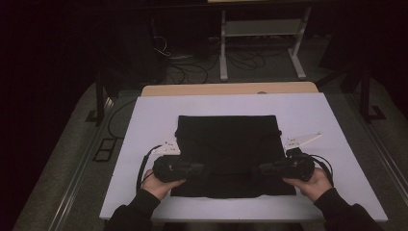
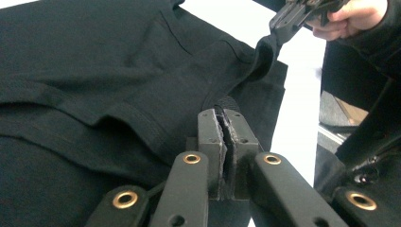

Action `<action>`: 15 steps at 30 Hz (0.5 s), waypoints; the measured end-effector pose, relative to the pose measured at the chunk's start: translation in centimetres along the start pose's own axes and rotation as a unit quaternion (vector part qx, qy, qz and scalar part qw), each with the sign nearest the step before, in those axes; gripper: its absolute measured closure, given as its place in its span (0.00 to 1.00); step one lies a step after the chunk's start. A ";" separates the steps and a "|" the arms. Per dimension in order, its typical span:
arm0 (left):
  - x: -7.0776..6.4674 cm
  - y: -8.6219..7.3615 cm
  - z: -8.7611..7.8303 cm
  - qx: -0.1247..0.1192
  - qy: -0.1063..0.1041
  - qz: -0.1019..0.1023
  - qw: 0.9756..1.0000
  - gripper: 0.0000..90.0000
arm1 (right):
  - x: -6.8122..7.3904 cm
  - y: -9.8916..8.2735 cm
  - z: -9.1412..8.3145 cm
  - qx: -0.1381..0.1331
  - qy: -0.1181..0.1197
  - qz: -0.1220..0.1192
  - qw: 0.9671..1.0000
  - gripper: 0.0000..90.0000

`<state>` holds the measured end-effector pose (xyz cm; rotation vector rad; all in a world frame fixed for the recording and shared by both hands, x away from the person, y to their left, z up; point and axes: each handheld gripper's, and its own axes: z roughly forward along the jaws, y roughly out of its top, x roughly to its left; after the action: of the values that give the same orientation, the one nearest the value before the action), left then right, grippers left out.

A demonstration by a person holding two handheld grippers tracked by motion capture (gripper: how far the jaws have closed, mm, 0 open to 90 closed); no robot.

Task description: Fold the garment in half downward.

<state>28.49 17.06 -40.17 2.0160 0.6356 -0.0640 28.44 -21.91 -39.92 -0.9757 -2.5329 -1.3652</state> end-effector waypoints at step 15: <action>-1.1 -1.3 0.0 0.040 -0.013 0.004 0.999 0.95 | 1.1 -1.3 0.3 0.030 0.014 -0.006 0.999 0.93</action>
<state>26.91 17.12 -40.88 2.0919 0.6174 -0.1130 26.87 -21.72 -40.63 -0.9264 -2.5479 -1.2890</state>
